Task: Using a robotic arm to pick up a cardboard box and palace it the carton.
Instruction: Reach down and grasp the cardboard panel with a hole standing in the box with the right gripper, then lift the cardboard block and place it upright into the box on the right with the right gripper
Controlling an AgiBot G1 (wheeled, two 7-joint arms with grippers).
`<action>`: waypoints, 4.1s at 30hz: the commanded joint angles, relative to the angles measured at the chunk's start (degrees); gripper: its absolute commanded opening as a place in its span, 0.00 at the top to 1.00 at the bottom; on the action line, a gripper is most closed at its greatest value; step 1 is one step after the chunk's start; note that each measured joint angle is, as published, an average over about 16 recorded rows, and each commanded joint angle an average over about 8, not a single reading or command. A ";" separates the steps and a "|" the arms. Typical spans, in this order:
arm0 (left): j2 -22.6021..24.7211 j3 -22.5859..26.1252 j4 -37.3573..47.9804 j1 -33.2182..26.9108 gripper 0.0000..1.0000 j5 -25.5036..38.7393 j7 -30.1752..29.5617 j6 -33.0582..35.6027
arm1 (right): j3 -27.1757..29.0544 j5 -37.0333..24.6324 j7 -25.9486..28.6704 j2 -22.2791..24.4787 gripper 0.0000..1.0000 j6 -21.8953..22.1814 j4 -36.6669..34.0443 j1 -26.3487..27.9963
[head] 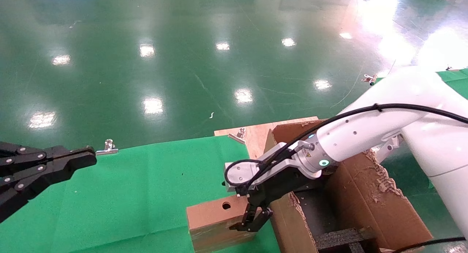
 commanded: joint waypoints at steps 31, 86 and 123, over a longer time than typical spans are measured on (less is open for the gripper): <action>-0.01 0.00 0.01 0.02 0.00 -0.01 0.00 -0.01 | -3.72 -2.62 -0.91 -1.80 1.00 -0.74 -0.23 1.76; -0.01 0.00 0.01 0.01 0.00 -0.01 0.00 -0.01 | -13.10 13.43 -2.01 18.82 1.00 -1.49 -12.77 32.32; -0.01 0.00 0.03 0.03 0.00 -0.04 0.00 -0.03 | -20.71 14.17 2.21 38.15 1.00 6.67 -11.42 23.46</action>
